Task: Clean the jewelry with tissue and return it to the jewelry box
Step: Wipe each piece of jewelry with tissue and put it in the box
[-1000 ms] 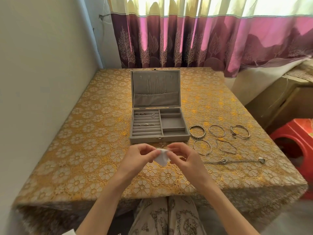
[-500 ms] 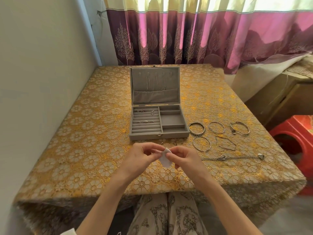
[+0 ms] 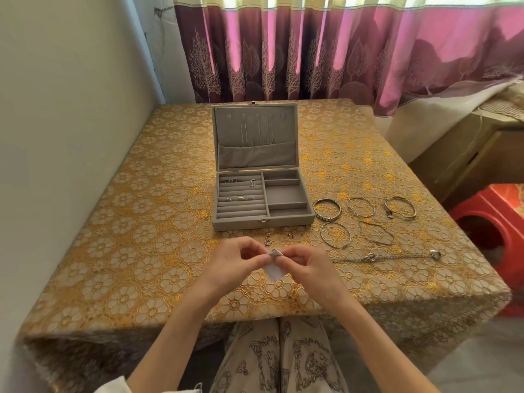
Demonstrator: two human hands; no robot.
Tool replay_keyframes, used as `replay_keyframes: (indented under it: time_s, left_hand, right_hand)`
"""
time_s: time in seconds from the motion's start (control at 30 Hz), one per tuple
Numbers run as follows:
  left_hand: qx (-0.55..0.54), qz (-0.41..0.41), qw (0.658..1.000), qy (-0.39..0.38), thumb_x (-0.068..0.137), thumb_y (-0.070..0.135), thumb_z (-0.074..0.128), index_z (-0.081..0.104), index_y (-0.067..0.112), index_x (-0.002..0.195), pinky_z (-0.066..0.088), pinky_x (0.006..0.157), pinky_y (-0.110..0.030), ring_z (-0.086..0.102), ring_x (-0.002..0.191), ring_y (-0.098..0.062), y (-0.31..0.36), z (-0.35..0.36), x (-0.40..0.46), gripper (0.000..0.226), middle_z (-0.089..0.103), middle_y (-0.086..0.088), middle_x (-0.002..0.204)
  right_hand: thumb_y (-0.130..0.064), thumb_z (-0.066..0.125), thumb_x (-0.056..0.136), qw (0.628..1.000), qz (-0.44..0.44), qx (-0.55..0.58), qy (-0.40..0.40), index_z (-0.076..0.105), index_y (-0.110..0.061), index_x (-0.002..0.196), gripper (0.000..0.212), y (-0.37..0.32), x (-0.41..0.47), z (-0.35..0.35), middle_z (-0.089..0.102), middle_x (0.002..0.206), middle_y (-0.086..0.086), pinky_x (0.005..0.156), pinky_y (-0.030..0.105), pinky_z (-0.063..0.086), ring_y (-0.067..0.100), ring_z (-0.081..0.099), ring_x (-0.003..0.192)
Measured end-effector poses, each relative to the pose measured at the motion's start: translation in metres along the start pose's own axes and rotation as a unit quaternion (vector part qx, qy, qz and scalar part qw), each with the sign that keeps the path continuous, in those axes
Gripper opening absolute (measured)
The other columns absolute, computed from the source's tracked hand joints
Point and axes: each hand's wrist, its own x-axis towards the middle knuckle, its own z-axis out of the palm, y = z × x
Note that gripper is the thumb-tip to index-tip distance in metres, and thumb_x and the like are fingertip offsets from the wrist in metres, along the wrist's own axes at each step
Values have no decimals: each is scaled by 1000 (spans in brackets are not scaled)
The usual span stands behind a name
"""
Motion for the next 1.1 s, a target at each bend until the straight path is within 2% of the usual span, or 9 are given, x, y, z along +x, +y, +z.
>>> replay_keyframes:
  time_s: [0.1,0.2,0.33,0.43,0.53,0.63,0.83,0.97,1.1]
  left_hand:
    - [-12,-16,1000,8,83,20,67,68,15,87,46,61,-8,61,74,-3,-5,5,5,7,68,1,83]
    - [30,2,998,61,86,19,63,67,17,88,44,61,-6,60,74,-3,-13,12,16,4,67,3,81]
    - [158,45,977,138,90,17,58,67,18,99,44,69,-9,57,83,-4,-26,19,36,13,64,6,92]
    - [228,90,961,126,92,10,53,63,17,116,47,86,-24,57,98,-13,-30,22,49,27,62,-1,106]
    - [303,113,942,96,91,4,51,56,19,125,50,85,-29,57,96,-15,-30,22,57,38,56,-2,108]
    - [329,130,930,97,93,11,50,62,17,118,52,81,-34,58,92,-19,-31,21,60,28,55,-3,103]
    - [245,136,955,101,87,12,61,67,13,89,47,80,-22,53,84,-9,-32,14,56,6,55,3,92]
    - [116,87,986,87,86,13,64,66,15,88,46,67,-8,60,73,2,-25,13,34,4,64,7,85]
    - [-36,44,996,75,84,7,64,68,13,90,51,64,-13,66,72,-4,-21,17,15,9,70,0,82]
  right_hand:
    - [-17,64,85,998,-24,-22,44,67,-20,89,6,9,0,1,68,75,-5,58,20,51,5,64,65]
    - [-16,61,87,988,-41,-58,137,59,-33,82,18,20,4,6,63,73,-9,57,21,47,6,58,65]
    - [-13,57,89,979,-33,-44,195,60,-20,87,8,30,11,7,60,73,-7,54,14,42,1,53,62]
    - [-11,57,89,978,-40,-43,201,61,-17,89,8,36,11,6,59,73,-9,54,11,41,-3,54,65]
    - [-12,57,89,976,-37,-52,207,61,-20,89,9,39,12,6,59,74,-11,55,12,42,-2,55,68]
    - [-12,58,89,975,-44,-78,202,60,-21,87,9,40,13,6,58,74,-14,56,13,42,1,56,73]
    - [-13,58,89,976,-43,-81,198,60,-21,88,8,41,13,6,59,76,-11,57,10,41,0,55,68]
    - [-13,58,88,976,-46,-66,202,62,-17,91,6,39,13,7,61,79,-6,56,10,41,2,56,69]
    - [-11,59,87,976,-51,-48,205,61,-18,91,8,38,13,8,60,80,-7,56,10,41,3,56,69]
